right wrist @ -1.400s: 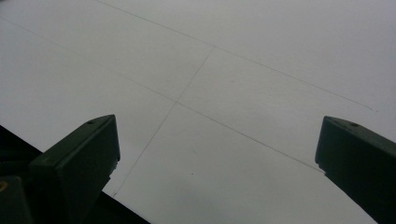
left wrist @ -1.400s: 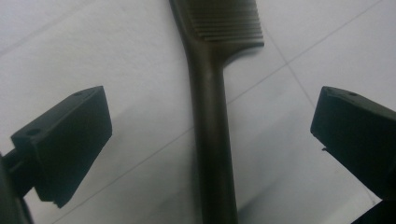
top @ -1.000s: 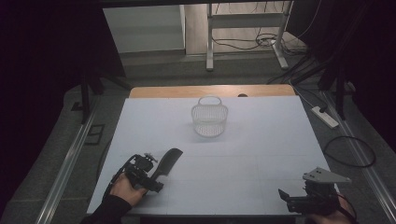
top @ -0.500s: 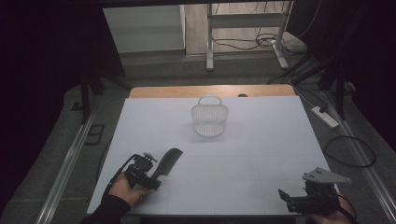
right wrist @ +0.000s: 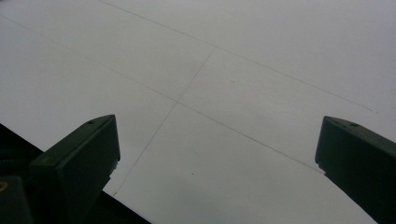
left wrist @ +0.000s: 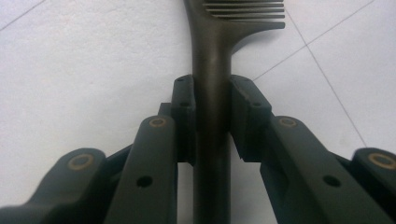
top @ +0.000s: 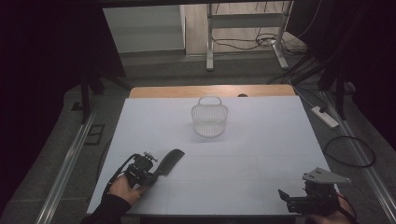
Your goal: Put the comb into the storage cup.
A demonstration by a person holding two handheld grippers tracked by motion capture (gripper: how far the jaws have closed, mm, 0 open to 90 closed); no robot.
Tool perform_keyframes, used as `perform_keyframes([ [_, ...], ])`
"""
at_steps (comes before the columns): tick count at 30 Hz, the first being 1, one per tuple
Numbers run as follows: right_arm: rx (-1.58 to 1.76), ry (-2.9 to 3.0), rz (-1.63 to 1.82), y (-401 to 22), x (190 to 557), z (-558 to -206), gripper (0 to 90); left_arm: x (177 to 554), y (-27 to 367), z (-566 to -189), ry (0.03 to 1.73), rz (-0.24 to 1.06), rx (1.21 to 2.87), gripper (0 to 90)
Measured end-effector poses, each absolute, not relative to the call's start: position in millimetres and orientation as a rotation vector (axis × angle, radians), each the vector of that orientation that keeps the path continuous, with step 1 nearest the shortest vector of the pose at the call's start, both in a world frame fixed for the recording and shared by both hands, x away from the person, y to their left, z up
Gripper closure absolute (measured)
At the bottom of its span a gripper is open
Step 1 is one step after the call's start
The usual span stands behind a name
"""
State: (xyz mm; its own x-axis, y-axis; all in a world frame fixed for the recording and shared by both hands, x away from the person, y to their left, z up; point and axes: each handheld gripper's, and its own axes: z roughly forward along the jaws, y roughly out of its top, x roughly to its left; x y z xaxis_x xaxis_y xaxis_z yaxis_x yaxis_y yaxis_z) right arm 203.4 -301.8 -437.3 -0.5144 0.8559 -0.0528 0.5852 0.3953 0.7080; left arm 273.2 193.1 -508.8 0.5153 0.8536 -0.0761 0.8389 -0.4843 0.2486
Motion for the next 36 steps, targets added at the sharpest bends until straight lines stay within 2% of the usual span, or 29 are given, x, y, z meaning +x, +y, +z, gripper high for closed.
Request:
perform_keyframes([
  [11, 1.244, 2.246, 0.892, -302, 203, -437, 0.4, 273, 200, -501, 1.405, 0.064, 2.403, 72.8],
  [24, 1.244, 2.242, 0.899, -302, 203, -437, 0.3, 266, 203, -486, 1.321, 0.173, 2.299, 72.7],
  [36, 1.244, 2.242, 0.909, -303, 203, -436, 0.2, 259, 203, -475, 1.241, 0.221, 2.222, 72.7],
])
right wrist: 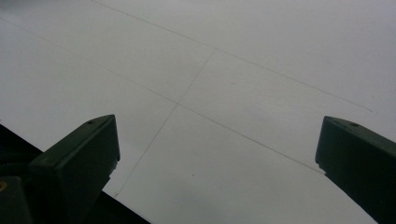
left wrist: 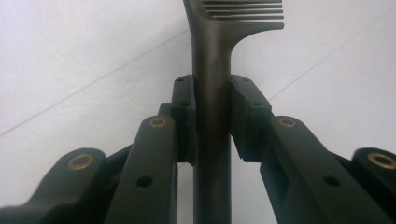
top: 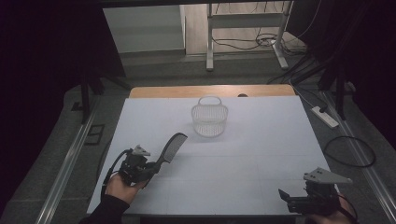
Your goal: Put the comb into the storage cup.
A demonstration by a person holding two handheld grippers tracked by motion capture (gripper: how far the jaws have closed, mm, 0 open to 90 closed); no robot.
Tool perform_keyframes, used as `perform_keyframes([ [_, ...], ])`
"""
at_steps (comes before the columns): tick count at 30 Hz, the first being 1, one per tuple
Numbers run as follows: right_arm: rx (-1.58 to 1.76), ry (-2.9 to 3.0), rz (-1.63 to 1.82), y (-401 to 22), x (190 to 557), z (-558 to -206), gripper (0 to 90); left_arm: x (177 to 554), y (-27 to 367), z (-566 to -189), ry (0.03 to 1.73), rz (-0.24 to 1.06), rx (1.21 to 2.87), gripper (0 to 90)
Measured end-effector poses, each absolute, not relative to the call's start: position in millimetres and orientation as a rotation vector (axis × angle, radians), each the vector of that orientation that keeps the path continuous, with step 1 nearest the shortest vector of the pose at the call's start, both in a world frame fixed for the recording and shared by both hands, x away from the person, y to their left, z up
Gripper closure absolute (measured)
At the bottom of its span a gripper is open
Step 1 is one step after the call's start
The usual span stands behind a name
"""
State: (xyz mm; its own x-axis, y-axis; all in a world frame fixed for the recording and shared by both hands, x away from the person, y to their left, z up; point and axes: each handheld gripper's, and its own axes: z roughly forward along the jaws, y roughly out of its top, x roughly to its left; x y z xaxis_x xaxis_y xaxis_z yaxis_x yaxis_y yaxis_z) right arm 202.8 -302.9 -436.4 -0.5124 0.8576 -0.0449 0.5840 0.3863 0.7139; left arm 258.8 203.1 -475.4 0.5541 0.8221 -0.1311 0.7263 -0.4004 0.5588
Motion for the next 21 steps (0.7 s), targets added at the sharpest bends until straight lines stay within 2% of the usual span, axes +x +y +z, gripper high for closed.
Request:
perform_keyframes([
  [21, 1.205, 2.264, 1.007, -304, 205, -434, 0.0, 248, 196, -459, 1.123, 0.254, 2.086, 72.6],
])
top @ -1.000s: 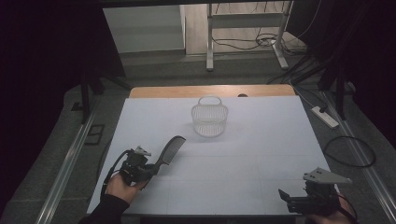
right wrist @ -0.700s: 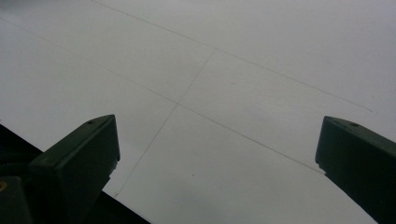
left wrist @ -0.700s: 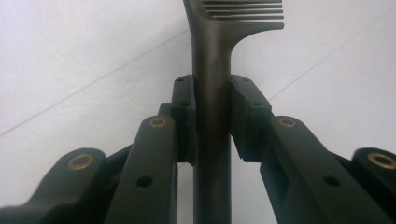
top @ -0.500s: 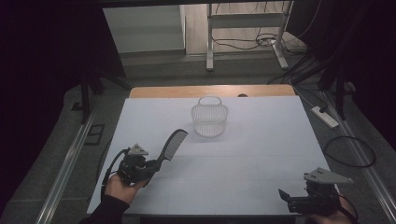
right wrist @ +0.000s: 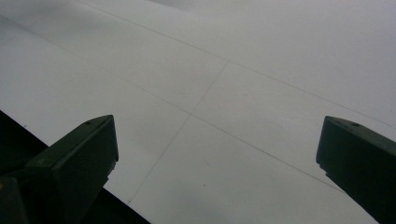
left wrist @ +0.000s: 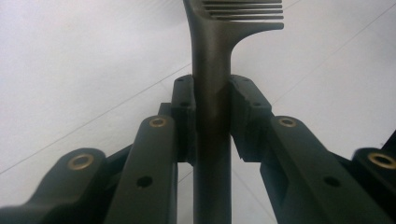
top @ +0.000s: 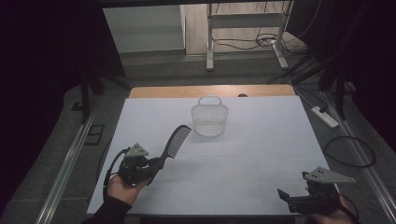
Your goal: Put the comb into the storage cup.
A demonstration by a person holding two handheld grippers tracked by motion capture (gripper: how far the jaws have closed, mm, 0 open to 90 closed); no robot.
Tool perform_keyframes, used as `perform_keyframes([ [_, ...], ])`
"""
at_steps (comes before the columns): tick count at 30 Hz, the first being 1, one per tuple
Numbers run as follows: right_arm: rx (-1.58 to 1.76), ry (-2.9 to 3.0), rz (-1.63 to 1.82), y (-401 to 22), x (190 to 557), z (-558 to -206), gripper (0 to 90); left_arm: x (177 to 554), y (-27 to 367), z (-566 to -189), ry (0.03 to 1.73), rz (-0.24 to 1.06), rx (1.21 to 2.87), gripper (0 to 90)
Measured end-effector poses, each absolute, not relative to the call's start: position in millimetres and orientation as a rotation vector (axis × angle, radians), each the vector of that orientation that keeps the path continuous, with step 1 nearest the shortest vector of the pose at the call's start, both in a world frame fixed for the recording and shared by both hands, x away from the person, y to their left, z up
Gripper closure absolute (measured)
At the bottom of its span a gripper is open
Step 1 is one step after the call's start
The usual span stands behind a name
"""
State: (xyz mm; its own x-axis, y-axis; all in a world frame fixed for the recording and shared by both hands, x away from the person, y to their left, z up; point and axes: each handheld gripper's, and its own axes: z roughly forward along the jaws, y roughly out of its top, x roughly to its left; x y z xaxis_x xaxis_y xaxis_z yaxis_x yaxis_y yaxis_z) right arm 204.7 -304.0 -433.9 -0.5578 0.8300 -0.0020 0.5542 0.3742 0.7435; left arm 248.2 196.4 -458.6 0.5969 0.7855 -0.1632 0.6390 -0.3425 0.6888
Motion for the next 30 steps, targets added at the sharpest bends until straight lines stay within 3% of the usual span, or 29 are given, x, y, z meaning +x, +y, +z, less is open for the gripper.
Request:
perform_keyframes([
  [30, 1.103, 2.349, 1.23, -287, 235, -416, 0.0, 253, 169, -454, 1.01, 0.265, 2.089, 72.6],
])
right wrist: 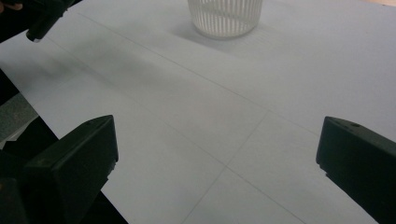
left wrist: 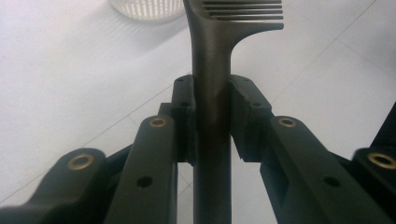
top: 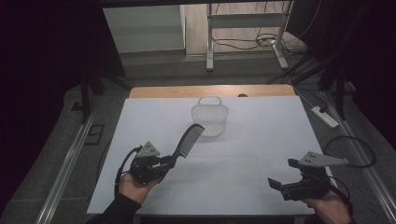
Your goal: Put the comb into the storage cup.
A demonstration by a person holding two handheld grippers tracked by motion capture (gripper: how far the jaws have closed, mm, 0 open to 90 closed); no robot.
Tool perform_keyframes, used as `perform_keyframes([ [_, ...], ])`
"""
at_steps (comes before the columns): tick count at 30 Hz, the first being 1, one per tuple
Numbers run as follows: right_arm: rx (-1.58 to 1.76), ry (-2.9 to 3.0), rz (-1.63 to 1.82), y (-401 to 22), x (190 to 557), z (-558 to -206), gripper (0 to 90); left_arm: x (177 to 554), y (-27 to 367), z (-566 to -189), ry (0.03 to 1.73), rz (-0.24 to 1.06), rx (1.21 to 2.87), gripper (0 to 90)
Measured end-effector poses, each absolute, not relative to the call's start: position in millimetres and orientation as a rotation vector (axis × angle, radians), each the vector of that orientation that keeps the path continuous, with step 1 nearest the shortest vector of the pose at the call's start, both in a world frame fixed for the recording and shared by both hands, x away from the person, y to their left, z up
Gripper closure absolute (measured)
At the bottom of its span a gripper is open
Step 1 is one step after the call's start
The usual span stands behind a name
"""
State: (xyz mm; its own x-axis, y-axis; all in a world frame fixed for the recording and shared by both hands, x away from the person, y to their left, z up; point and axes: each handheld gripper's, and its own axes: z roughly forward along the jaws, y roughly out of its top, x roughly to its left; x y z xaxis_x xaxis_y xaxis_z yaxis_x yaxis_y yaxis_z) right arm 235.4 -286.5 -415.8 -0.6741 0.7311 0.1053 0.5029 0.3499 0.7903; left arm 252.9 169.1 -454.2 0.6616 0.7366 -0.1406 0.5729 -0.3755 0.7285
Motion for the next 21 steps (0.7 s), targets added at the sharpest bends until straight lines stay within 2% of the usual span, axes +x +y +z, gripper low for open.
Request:
perform_keyframes([
  [21, 1.077, 2.355, 1.285, -272, 255, -408, 0.0, 257, 154, -452, 0.961, 0.251, 2.079, 72.6],
])
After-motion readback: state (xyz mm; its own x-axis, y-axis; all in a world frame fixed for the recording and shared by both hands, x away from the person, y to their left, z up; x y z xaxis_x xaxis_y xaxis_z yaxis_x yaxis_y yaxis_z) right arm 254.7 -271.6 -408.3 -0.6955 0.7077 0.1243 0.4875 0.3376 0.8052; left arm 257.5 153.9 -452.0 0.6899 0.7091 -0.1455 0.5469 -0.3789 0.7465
